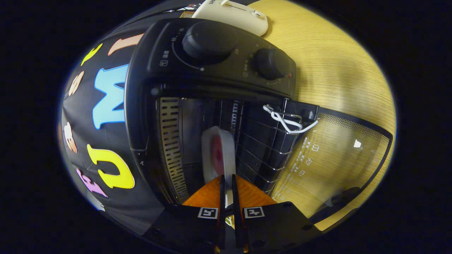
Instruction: Open the toaster oven, put the food inside, and close the toaster oven door.
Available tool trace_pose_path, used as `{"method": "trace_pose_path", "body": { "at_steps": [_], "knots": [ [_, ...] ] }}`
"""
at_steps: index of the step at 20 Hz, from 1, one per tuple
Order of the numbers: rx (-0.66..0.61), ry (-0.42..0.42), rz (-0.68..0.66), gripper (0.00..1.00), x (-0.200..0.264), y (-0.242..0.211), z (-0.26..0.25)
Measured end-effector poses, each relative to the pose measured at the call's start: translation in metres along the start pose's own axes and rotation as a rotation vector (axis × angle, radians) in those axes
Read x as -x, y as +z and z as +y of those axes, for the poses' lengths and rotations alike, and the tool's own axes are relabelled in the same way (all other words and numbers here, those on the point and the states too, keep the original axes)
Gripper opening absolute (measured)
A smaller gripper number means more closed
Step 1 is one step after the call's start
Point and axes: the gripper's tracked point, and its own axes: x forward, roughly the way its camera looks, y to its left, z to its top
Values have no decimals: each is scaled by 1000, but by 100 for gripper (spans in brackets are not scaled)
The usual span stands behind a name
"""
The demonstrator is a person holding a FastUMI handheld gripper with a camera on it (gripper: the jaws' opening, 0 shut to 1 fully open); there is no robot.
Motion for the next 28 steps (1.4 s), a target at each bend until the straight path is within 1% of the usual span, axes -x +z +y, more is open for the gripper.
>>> {"method": "trace_pose_path", "body": {
  "at_steps": [1,5,7,8,16,18,21,23,26,28],
  "knots": [
    [16,-2,12,15,3,-3,-1],
    [67,11,34,88,23,-15,4],
    [101,15,23,89,37,-17,7],
    [121,22,24,97,44,-18,9],
    [413,-18,20,98,113,-35,-6],
    [490,-30,29,98,125,-29,-17],
    [632,-63,44,98,144,-33,-26],
    [737,-102,63,98,154,-36,-37],
    [901,-136,78,98,161,-38,-47],
    [1003,-179,87,98,161,-38,-60]
  ]
}}
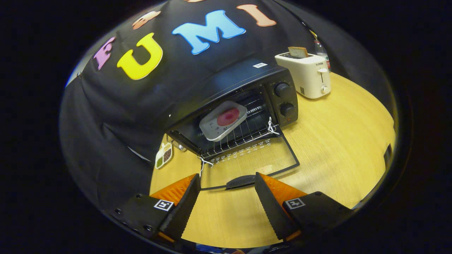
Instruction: Open the toaster oven, put the food inside, and close the toaster oven door.
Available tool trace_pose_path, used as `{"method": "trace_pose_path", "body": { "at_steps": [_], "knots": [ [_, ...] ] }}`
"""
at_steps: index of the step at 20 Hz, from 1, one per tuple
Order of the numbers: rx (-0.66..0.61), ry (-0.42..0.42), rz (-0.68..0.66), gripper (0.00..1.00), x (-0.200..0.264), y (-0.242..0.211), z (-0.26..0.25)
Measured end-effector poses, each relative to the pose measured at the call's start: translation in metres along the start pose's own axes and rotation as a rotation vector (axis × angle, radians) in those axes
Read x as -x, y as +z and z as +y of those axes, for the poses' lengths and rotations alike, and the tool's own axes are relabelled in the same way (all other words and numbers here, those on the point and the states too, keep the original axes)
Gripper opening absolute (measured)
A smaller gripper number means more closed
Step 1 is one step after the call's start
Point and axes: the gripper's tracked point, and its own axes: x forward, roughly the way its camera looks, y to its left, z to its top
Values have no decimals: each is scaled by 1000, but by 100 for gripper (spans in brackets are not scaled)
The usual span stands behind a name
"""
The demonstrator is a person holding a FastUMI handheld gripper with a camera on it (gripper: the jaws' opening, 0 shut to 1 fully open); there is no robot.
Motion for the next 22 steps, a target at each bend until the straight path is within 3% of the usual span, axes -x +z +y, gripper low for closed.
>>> {"method": "trace_pose_path", "body": {
  "at_steps": [8,14,22],
  "knots": [
    [253,-175,209,99,-22,-65,-40],
    [265,-260,266,99,-52,-69,-43],
    [283,-297,331,99,-82,-73,-55]
  ]
}}
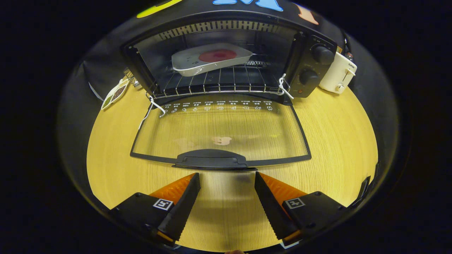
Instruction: Open the toaster oven, put the food inside, and close the toaster oven door.
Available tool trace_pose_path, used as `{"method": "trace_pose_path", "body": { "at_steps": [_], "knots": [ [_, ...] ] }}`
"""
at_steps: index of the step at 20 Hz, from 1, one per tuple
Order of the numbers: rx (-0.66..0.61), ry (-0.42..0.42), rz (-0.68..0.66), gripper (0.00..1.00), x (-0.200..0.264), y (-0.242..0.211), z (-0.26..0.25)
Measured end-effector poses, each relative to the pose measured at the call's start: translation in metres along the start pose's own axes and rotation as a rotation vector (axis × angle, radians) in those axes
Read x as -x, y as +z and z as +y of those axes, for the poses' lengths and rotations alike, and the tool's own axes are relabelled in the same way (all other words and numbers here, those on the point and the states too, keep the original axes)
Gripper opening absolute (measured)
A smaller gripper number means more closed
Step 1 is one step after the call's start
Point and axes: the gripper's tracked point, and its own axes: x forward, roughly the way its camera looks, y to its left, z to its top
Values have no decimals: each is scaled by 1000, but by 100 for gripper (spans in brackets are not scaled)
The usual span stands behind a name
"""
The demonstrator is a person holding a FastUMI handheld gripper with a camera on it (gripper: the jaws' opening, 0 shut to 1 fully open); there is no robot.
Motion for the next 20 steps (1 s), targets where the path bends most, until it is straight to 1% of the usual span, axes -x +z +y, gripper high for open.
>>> {"method": "trace_pose_path", "body": {
  "at_steps": [3,6,11,15,20],
  "knots": [
    [-4,-10,17,99,-4,1,0],
    [23,-23,26,99,-6,1,-1],
    [10,-5,16,99,-1,2,0],
    [23,5,-13,99,14,7,0],
    [41,-10,-80,99,44,21,2]
  ]
}}
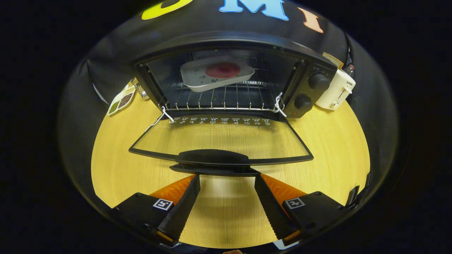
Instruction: Open the toaster oven, put the food inside, and close the toaster oven door.
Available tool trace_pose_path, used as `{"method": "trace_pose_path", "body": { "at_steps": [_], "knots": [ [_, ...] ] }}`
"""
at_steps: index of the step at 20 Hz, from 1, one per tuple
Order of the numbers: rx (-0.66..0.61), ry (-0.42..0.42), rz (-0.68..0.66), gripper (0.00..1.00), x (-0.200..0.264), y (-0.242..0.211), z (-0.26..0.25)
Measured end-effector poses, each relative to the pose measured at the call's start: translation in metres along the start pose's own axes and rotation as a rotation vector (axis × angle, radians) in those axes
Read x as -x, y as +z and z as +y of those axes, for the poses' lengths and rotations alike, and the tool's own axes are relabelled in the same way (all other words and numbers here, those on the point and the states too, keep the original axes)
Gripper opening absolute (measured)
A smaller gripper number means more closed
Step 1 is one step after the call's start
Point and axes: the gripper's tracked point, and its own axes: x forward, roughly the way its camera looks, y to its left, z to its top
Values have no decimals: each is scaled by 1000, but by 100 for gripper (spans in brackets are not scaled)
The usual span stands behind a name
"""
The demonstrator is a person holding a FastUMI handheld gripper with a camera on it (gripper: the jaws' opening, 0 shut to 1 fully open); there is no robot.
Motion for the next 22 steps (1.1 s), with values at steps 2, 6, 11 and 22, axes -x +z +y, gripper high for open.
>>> {"method": "trace_pose_path", "body": {
  "at_steps": [2,6,11,22],
  "knots": [
    [8,3,-45,99,11,9,2],
    [-14,58,-182,99,41,48,15],
    [32,88,-416,99,105,106,13],
    [-43,-29,-860,98,267,129,-101]
  ]
}}
